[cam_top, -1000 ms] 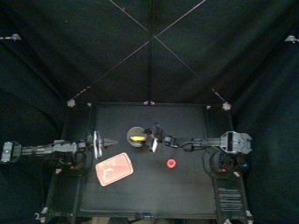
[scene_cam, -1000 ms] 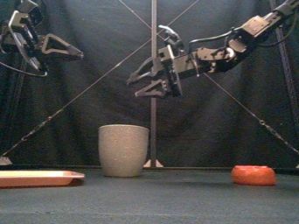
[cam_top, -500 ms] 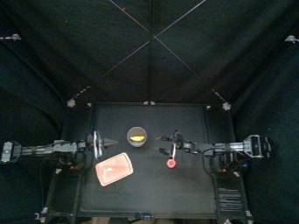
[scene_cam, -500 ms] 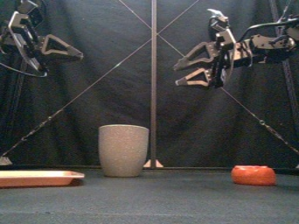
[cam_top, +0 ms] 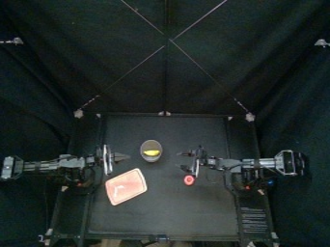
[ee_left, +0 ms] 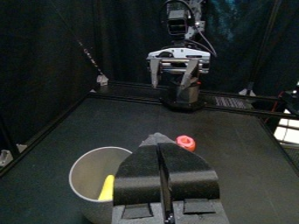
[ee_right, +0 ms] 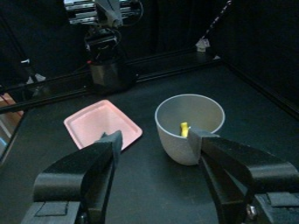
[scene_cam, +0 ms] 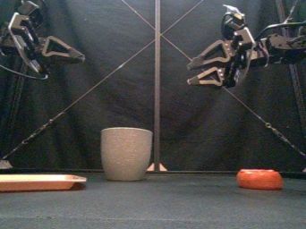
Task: Pick the banana then place it in the grey bowl
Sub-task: Drop banana in the grey bowl and return to neutral
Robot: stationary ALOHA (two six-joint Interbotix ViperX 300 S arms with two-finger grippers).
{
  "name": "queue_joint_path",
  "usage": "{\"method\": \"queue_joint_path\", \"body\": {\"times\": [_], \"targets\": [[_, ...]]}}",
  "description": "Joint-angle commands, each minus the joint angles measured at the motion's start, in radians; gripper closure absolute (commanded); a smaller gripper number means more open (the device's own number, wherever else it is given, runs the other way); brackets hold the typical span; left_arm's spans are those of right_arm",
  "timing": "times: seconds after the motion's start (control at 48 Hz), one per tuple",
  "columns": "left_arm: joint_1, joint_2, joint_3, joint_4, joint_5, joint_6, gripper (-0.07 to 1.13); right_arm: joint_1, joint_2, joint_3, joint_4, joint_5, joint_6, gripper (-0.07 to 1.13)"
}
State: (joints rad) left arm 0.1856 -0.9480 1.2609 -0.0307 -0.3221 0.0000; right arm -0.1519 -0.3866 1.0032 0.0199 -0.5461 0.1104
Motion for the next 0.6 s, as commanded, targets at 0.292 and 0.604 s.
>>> {"method": "queue_joint_path", "body": {"times": [0.292, 0.604], "targets": [[0.003, 0.003, -0.011, -0.002, -0.008, 0.000, 1.03, 0.000, -0.009, -0.011, 0.000, -0.009, 0.000, 0.11], [0.003, 0.003, -0.009, -0.002, -0.008, 0.000, 1.03, -0.009, -0.002, -0.006, 0.006, -0.003, 0.000, 0.11]]}}
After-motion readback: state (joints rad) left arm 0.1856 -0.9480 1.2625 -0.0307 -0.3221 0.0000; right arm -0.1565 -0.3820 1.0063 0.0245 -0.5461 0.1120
